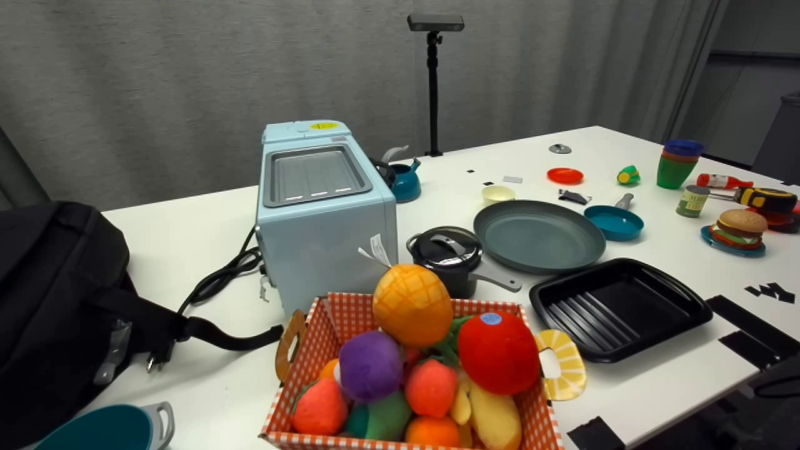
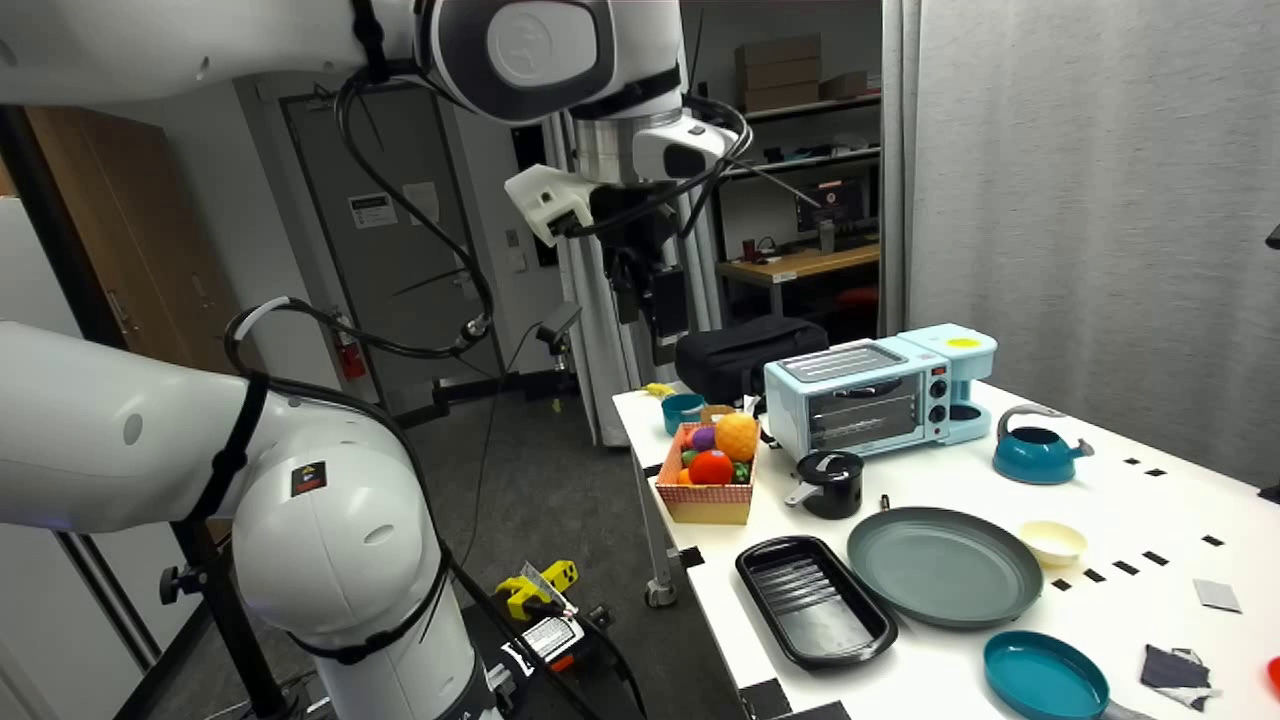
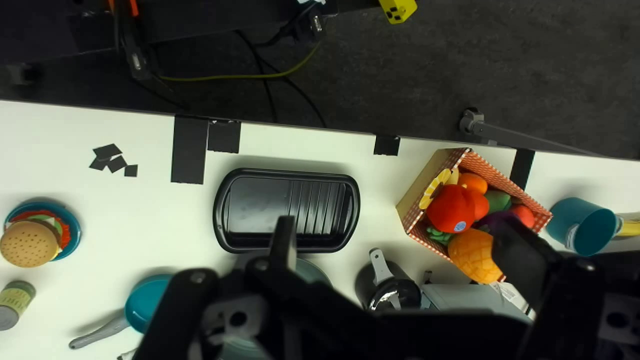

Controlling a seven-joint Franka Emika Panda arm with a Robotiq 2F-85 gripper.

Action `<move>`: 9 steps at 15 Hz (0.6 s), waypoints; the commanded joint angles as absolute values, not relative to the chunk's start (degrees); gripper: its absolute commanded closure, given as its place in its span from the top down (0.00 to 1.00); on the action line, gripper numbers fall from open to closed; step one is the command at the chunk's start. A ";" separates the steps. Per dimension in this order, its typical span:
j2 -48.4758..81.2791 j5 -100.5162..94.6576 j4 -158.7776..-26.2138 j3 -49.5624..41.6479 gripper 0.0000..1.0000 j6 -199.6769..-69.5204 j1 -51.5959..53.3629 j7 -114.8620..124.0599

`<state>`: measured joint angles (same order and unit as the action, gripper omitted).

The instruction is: Move the black lid from the small pot to the pan

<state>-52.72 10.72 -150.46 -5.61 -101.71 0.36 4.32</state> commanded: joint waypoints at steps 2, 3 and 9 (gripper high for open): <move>-52.55 11.53 -150.29 -4.66 1.00 -101.39 -0.99 3.46; -52.55 11.53 -150.29 -4.66 1.00 -101.39 -0.99 3.46; -50.31 9.78 -150.62 -3.33 1.00 -101.78 -1.20 3.43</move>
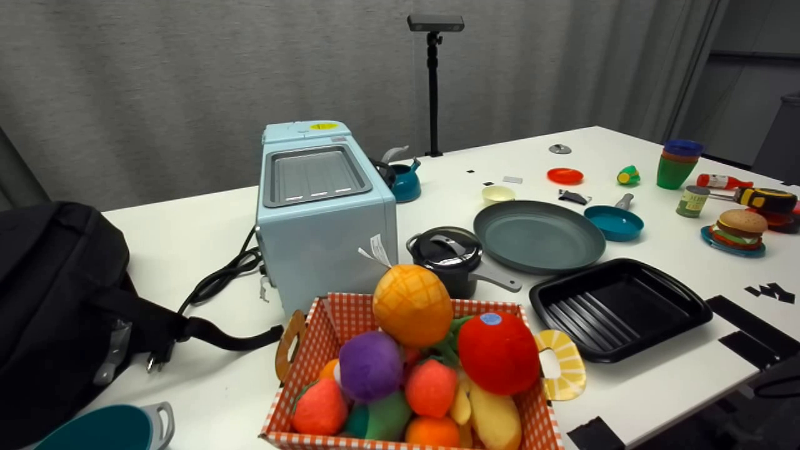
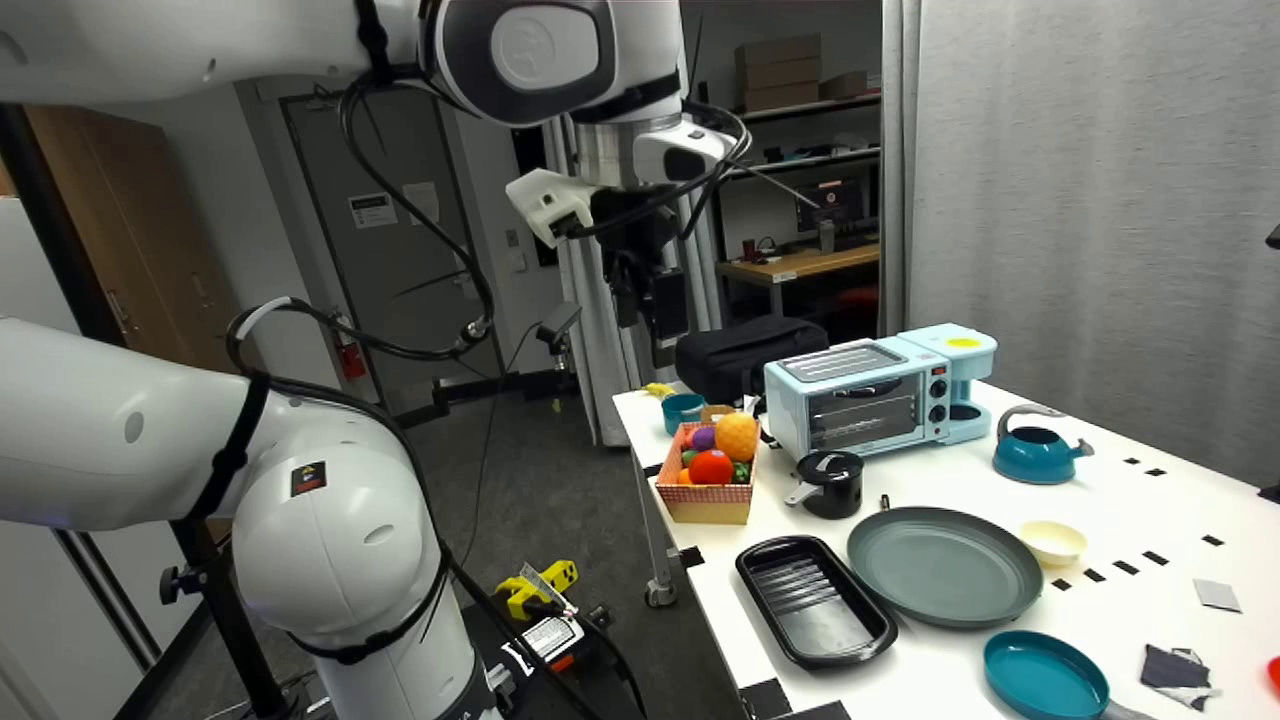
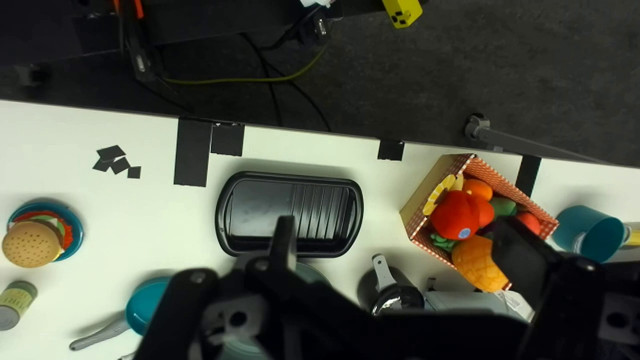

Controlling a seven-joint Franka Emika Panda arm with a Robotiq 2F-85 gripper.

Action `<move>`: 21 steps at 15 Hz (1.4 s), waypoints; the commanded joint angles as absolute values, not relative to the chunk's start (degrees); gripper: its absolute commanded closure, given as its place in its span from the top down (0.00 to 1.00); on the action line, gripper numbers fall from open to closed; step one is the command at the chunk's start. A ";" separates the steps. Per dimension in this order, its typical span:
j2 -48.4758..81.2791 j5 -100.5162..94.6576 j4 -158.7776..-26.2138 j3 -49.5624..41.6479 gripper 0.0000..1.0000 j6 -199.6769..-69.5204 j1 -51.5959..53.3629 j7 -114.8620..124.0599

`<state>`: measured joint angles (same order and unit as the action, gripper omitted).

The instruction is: Move the black lid from the small pot to the pan

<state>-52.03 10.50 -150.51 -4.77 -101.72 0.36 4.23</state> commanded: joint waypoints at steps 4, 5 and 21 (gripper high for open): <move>-44.98 8.34 -150.30 -2.88 1.00 -104.45 -0.88 2.49; -43.50 8.20 -150.51 -2.76 1.00 -105.76 -0.60 2.13; -19.65 9.65 -150.34 1.22 1.00 -130.47 5.16 -2.65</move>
<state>-19.60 9.58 -150.40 1.01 -130.59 5.40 -2.58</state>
